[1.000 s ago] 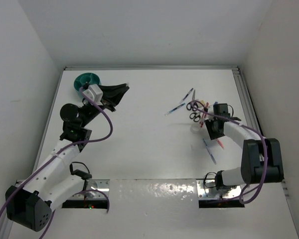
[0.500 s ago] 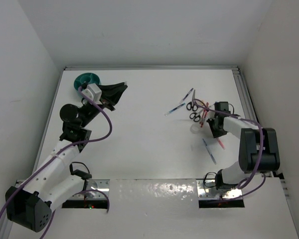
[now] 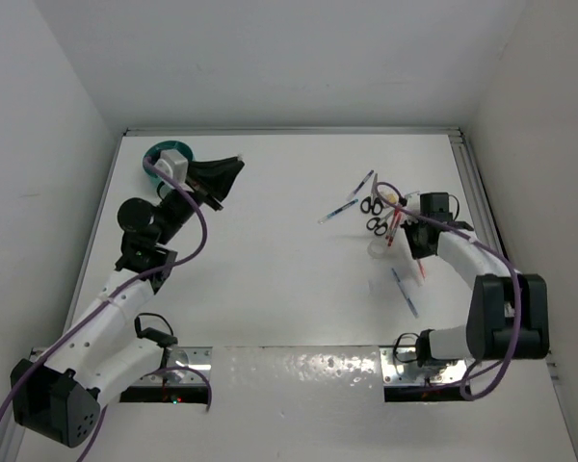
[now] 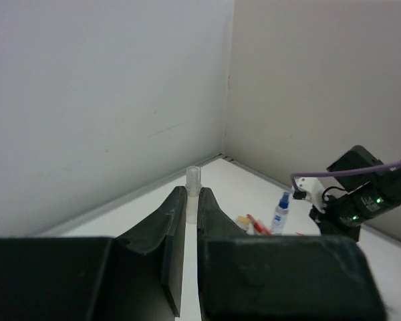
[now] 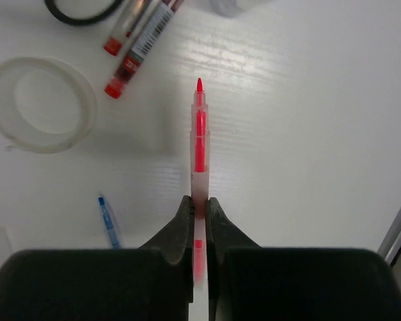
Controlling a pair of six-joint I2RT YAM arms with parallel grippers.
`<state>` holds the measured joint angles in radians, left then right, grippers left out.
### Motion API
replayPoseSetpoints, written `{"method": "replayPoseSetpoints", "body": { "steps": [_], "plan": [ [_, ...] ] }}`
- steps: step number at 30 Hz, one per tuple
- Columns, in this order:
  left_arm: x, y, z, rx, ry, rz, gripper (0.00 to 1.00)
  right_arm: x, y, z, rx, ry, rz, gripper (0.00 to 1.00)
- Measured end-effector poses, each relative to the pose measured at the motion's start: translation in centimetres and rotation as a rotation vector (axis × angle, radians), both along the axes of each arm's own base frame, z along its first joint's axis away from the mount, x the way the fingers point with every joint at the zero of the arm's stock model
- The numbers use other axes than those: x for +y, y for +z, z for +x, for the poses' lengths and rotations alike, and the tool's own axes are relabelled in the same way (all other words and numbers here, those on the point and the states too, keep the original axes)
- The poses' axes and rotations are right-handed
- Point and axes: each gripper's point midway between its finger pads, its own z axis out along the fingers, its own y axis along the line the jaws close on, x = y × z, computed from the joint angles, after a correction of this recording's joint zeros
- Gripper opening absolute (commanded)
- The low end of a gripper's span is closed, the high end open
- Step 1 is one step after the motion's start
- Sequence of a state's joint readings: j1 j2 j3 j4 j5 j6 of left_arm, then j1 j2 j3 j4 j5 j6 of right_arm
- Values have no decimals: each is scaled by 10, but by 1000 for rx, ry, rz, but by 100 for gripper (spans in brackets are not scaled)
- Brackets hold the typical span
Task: Sort the stationery into containers
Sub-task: Pick up the pen from the center of the board, then close the pen cap on the pen.
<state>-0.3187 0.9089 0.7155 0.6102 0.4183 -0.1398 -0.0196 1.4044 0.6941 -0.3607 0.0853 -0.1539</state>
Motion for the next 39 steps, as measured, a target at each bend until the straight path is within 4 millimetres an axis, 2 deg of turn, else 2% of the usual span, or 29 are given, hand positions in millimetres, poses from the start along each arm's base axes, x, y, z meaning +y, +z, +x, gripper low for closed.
{"method": "replayPoseSetpoints", "body": {
  "steps": [4,7,9,11,16,21,25,30,39],
  "plan": [
    [3,-12,18,184,6,-119,0,20,35,7,-112,39,36,0],
    [1,-31,29,337,-8,-200,0,50,70,17,-216,89,114,0],
    [-2,-37,31,393,-26,-234,0,79,95,25,-295,136,184,0],
    [-6,-40,30,441,-55,-268,0,119,120,27,-369,208,288,0],
    [-20,-38,21,497,-131,-306,0,212,161,16,-459,378,532,0],
    [-29,-23,12,475,-184,-308,0,285,204,6,-499,527,697,0],
    [-34,-16,7,443,-207,-293,0,331,236,-1,-527,629,798,0],
    [-40,-15,-1,425,-234,-269,0,354,250,-8,-538,683,866,0],
    [-38,-10,-2,402,-232,-267,0,365,260,-12,-557,706,915,0]
  ]
}}
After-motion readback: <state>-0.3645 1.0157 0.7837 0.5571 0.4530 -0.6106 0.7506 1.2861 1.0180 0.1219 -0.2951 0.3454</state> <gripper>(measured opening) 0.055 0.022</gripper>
